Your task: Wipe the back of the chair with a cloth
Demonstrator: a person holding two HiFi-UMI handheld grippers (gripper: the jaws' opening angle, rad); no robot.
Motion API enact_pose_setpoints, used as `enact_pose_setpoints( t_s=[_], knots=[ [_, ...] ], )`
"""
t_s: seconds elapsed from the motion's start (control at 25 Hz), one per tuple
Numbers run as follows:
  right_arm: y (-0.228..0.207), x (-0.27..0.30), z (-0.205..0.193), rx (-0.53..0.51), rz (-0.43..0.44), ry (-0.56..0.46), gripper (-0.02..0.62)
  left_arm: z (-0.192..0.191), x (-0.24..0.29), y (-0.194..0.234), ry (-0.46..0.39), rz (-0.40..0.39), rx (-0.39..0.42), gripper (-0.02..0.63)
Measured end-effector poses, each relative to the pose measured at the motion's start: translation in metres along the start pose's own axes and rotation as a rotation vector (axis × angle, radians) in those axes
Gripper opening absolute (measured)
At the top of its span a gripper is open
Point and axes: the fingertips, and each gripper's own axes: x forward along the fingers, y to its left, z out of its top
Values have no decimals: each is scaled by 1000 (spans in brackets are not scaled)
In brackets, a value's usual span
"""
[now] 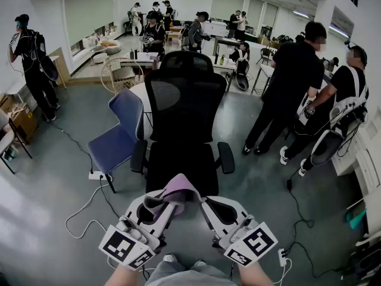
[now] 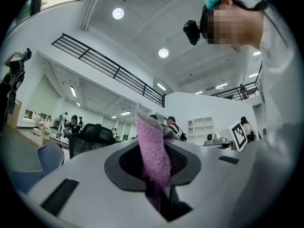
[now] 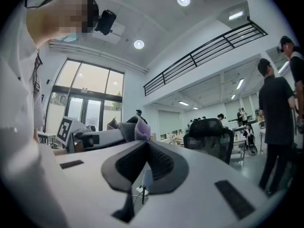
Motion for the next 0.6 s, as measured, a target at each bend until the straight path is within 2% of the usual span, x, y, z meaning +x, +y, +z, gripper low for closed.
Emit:
enact_pose_setpoints(
  t_s=[0.6],
  knots=[
    [19,36,-2,-2,40,10,8,6,-20,30,-10,14,-3,78]
  ],
)
